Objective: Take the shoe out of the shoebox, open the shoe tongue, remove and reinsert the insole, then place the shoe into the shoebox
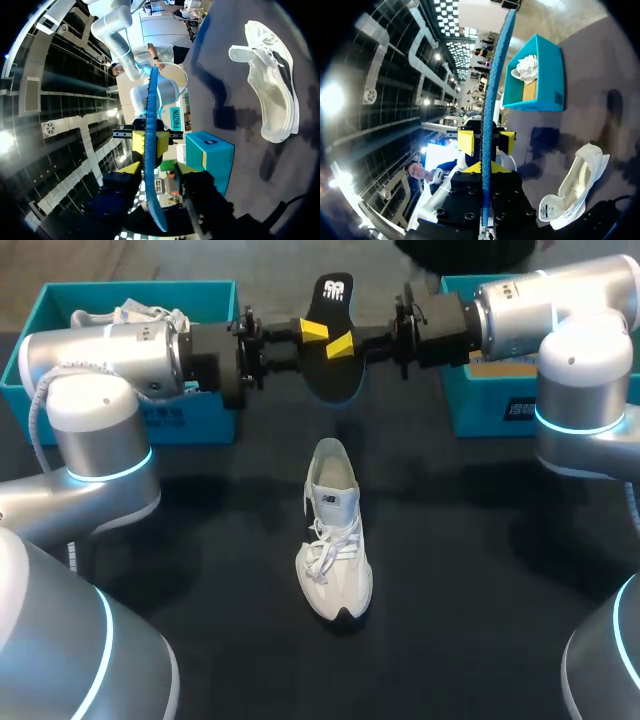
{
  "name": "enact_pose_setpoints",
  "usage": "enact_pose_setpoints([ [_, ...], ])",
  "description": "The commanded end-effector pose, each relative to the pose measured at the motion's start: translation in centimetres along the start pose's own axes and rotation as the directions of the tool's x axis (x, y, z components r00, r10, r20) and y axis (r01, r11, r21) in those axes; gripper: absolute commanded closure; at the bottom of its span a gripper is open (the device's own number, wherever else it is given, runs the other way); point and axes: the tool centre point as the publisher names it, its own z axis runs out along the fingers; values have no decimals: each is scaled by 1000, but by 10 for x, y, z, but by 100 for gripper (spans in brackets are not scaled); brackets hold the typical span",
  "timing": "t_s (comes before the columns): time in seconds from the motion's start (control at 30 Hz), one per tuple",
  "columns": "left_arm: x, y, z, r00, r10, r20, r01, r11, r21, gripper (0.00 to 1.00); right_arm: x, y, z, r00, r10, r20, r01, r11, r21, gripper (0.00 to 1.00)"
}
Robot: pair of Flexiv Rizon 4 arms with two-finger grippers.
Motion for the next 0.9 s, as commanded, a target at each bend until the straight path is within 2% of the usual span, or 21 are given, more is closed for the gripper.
enact_pose_setpoints([
  [0.03,1,5,-12,1000,14,-8,-14,1000,11,0,0,0,-2,999,-46,-1,46,999,-13,100],
  [0.27,2,10,-28,999,31,-41,-28,998,60,0,-1,6,-8,991,-129,33,130,991,-15,100],
  [0.4,5,7,-41,994,67,-86,-53,987,155,0,-4,9,-11,975,-213,58,215,976,-28,100],
  [0.5,10,2,-52,989,84,-124,-56,975,216,0,-4,12,-10,947,-308,89,310,951,-15,100],
  [0.67,22,-6,-66,969,124,-213,-63,960,272,0,-5,15,-5,897,-431,94,431,902,23,100],
  [0.9,33,-14,-75,941,180,-285,-78,939,336,0,-2,17,-1,820,-571,50,567,821,67,100],
])
